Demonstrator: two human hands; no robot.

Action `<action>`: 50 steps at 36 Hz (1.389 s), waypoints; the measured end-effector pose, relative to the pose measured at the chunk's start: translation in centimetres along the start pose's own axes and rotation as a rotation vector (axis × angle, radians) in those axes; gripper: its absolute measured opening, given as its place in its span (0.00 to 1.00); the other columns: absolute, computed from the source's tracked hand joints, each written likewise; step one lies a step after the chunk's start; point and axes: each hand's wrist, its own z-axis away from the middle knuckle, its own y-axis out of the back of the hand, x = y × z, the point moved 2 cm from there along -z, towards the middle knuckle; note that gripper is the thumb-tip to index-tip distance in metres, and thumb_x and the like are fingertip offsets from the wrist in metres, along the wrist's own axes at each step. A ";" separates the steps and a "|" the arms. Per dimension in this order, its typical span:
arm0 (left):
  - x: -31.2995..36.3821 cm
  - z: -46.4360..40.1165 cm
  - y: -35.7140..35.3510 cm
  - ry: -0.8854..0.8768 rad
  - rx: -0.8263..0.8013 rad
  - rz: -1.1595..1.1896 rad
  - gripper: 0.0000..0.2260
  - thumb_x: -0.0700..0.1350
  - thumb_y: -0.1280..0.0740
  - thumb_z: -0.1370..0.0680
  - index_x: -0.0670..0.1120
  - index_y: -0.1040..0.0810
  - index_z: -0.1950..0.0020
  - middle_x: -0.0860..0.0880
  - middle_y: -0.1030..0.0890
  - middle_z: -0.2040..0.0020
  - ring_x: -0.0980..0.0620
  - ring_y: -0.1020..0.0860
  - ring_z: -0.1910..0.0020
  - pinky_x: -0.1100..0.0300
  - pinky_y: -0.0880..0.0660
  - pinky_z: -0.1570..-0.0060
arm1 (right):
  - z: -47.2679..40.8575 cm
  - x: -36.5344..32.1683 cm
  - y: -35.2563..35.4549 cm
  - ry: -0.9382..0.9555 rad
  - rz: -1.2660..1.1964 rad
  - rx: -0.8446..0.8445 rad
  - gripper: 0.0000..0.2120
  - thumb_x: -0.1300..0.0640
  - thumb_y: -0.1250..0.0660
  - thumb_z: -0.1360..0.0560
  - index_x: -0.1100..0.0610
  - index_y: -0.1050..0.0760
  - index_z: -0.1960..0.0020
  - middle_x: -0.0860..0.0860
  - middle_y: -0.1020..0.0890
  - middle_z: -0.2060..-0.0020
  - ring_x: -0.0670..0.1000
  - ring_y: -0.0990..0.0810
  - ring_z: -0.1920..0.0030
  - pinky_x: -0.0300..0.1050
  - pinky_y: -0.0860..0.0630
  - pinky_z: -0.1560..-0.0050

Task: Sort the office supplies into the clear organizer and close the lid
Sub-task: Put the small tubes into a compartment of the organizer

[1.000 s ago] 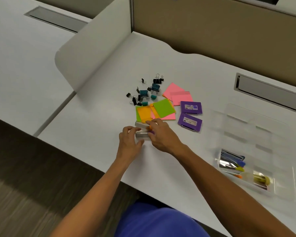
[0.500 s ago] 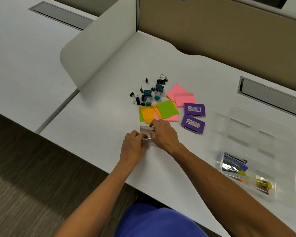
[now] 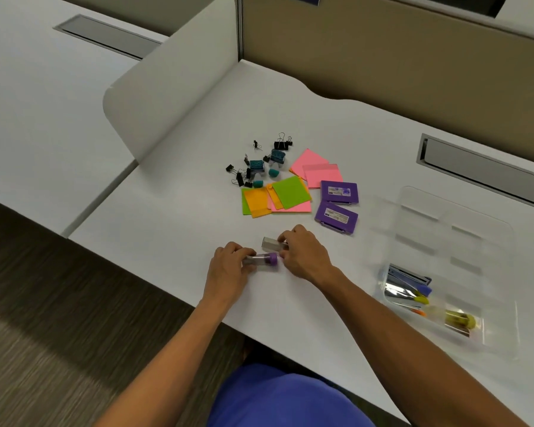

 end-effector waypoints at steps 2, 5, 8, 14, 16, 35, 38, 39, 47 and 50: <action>0.1 0.4 -0.1 0.003 -0.014 0.005 0.11 0.44 0.29 0.24 0.49 0.19 0.41 0.51 0.23 0.48 0.53 0.30 0.52 0.62 0.31 0.53 | 0.8 0.7 0.1 -0.015 -0.044 -0.011 0.16 0.54 0.31 0.23 0.52 0.25 0.36 0.52 0.24 0.43 0.51 0.24 0.47 0.48 0.22 0.46; 0.3 0.9 0.2 0.025 -0.040 0.057 0.11 0.43 0.29 0.24 0.48 0.19 0.41 0.50 0.22 0.48 0.52 0.28 0.50 0.63 0.31 0.52 | 2.0 2.0 0.4 -0.056 -0.145 -0.010 0.15 0.57 0.32 0.22 0.53 0.25 0.36 0.52 0.21 0.43 0.52 0.22 0.48 0.47 0.23 0.45; 0.7 1.1 0.9 0.092 -0.035 0.157 0.11 0.42 0.30 0.23 0.47 0.20 0.41 0.50 0.21 0.48 0.52 0.25 0.51 0.62 0.29 0.51 | 3.3 3.4 1.0 -0.091 -0.257 -0.014 0.16 0.59 0.33 0.22 0.53 0.26 0.35 0.53 0.20 0.41 0.51 0.21 0.47 0.45 0.25 0.43; 1.7 1.3 2.5 0.176 -0.040 0.248 0.10 0.42 0.34 0.20 0.48 0.23 0.40 0.51 0.20 0.46 0.54 0.24 0.50 0.62 0.31 0.51 | 6.5 6.4 3.5 -0.079 -0.494 0.064 0.14 0.58 0.32 0.23 0.50 0.26 0.38 0.49 0.20 0.43 0.45 0.23 0.52 0.33 0.30 0.56; 2.4 1.3 2.8 0.183 -0.027 0.268 0.10 0.42 0.35 0.20 0.49 0.24 0.40 0.51 0.20 0.46 0.54 0.24 0.50 0.63 0.31 0.52 | 7.5 7.6 4.4 -0.075 -0.558 0.091 0.13 0.57 0.32 0.23 0.48 0.26 0.40 0.47 0.20 0.45 0.43 0.23 0.54 0.31 0.31 0.59; 16.4 0.7 0.0 -0.003 -0.039 0.350 0.10 0.42 0.29 0.24 0.54 0.23 0.47 0.57 0.20 0.52 0.62 0.23 0.53 0.68 0.30 0.60 | 17.8 19.3 9.7 -0.177 -0.845 0.369 0.15 0.58 0.27 0.27 0.47 0.24 0.44 0.44 0.19 0.51 0.43 0.21 0.51 0.34 0.27 0.54; 18.9 1.4 -1.5 -0.046 -0.072 0.341 0.10 0.43 0.29 0.24 0.54 0.23 0.46 0.57 0.20 0.52 0.62 0.23 0.53 0.68 0.31 0.60 | 19.1 21.3 9.9 -0.214 -0.854 0.424 0.14 0.58 0.27 0.27 0.45 0.25 0.44 0.43 0.19 0.52 0.42 0.21 0.52 0.34 0.28 0.54; 19.6 1.6 -2.1 -0.059 -0.088 0.337 0.10 0.43 0.29 0.24 0.53 0.23 0.46 0.56 0.20 0.52 0.62 0.23 0.53 0.69 0.31 0.61 | 19.5 22.0 9.9 -0.227 -0.849 0.438 0.14 0.57 0.27 0.26 0.44 0.25 0.44 0.43 0.19 0.52 0.41 0.21 0.52 0.33 0.28 0.55; 24.6 3.3 -6.4 -0.185 -0.162 0.324 0.08 0.46 0.29 0.24 0.49 0.20 0.45 0.55 0.20 0.51 0.56 0.22 0.51 0.69 0.29 0.60 | 23.2 26.8 10.1 -0.320 -0.864 0.547 0.14 0.54 0.29 0.24 0.42 0.26 0.41 0.41 0.21 0.51 0.43 0.21 0.52 0.31 0.26 0.66; 26.4 3.5 -7.8 -0.254 -0.194 0.272 0.09 0.48 0.29 0.24 0.49 0.20 0.45 0.54 0.22 0.51 0.56 0.23 0.51 0.69 0.30 0.58 | 24.3 28.3 10.1 -0.355 -0.858 0.574 0.13 0.51 0.30 0.24 0.41 0.26 0.41 0.40 0.21 0.51 0.44 0.21 0.54 0.33 0.27 0.62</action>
